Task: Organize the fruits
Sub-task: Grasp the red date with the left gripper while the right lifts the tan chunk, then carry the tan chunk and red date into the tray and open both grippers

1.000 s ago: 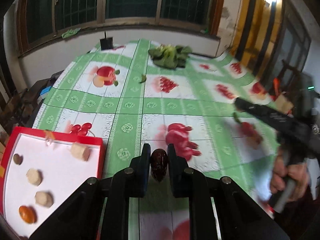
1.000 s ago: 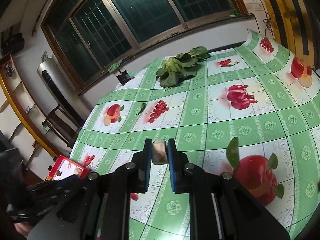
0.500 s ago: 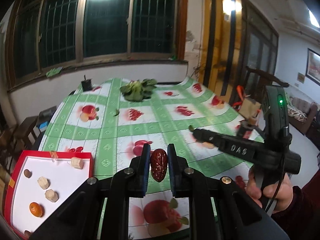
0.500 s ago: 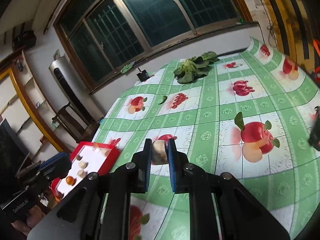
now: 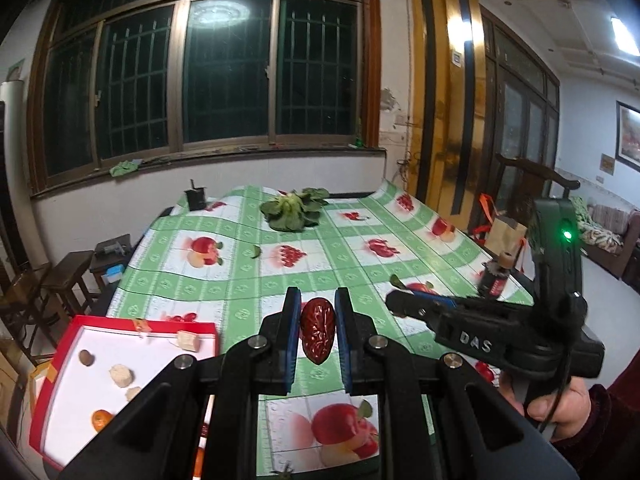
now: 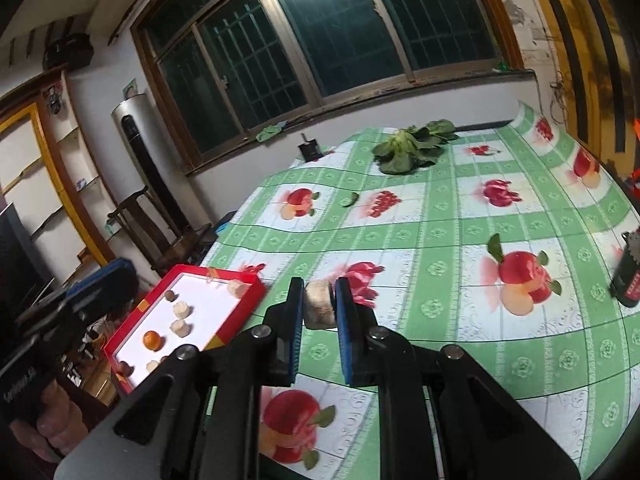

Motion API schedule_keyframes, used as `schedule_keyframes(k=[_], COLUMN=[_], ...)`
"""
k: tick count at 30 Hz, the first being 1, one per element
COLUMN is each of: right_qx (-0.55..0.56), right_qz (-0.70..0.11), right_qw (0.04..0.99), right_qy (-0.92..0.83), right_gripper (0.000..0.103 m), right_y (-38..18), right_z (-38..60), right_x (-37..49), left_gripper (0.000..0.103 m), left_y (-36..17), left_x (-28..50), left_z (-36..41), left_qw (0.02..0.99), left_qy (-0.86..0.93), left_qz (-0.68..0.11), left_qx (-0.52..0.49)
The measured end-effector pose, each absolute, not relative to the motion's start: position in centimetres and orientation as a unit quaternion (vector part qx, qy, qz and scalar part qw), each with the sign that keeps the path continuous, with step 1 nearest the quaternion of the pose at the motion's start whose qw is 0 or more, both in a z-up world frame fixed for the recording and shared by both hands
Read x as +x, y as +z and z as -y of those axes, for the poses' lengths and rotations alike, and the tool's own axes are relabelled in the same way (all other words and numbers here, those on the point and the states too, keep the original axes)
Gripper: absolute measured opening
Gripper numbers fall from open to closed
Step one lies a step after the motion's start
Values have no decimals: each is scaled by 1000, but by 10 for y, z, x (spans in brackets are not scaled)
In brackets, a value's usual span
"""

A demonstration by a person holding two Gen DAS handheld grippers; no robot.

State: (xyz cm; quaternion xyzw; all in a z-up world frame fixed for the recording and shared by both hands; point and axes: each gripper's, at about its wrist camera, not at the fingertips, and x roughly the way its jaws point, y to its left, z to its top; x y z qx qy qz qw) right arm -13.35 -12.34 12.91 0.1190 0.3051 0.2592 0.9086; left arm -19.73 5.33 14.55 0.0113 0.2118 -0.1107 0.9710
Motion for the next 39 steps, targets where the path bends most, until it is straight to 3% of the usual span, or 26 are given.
schedule_keyframes(k=[11,24,39], right_qx=[109,59,55], right_qz=[-286,-282,-370], right_qw=[900,862,824], right_qy=[311,416,425], right_gripper=[17,17,17], right_y=[147,164,97], right_z=[87,-22,-79], right_x=[-148,-152,-146], left_gripper=[15,15,15], left_y=[154,152,115], left_x=[-210,-222,-230], left_z=[-96,-175,-231], left_qw=[982,981,961], left_qy=[-36,84,156], left_qz=[-184,-175,-226], left_qx=[3,-11,-29])
